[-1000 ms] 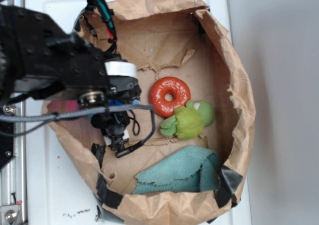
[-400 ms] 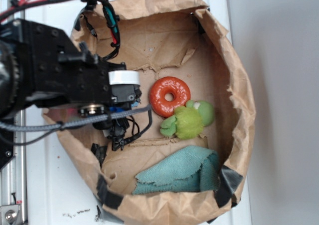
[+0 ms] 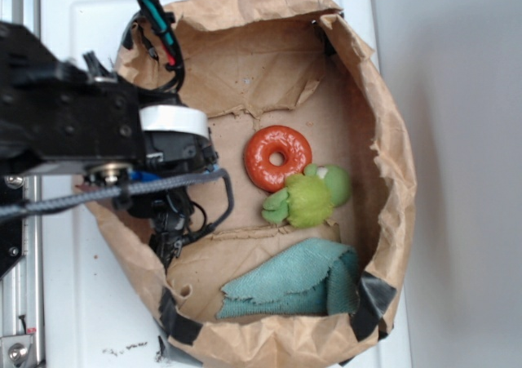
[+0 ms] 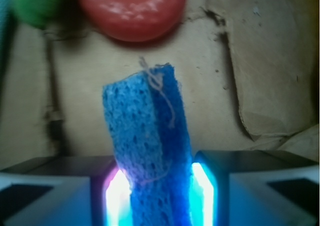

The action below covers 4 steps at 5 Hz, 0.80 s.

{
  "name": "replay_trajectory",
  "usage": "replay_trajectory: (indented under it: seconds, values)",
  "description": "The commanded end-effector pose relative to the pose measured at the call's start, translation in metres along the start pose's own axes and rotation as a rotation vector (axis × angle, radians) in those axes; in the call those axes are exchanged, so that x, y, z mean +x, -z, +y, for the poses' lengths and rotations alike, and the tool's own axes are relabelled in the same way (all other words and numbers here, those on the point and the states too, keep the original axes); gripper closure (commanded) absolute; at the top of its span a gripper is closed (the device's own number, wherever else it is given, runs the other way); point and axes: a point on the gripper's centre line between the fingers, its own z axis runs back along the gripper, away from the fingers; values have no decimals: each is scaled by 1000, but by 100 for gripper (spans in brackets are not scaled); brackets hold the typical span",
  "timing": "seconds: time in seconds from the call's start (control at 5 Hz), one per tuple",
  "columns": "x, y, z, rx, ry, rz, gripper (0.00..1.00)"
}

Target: Grab the blue sponge.

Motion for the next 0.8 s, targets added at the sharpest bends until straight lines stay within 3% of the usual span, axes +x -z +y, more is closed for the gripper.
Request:
replay_trajectory:
  seconds: [0.0,0.2,0.6]
  values:
    - [44,-73,-8,-68,-67,-31,100]
    - [53,-93,-9,-88,-94,-54,100]
    - [48,-109,-14,-6,-46,-105,100]
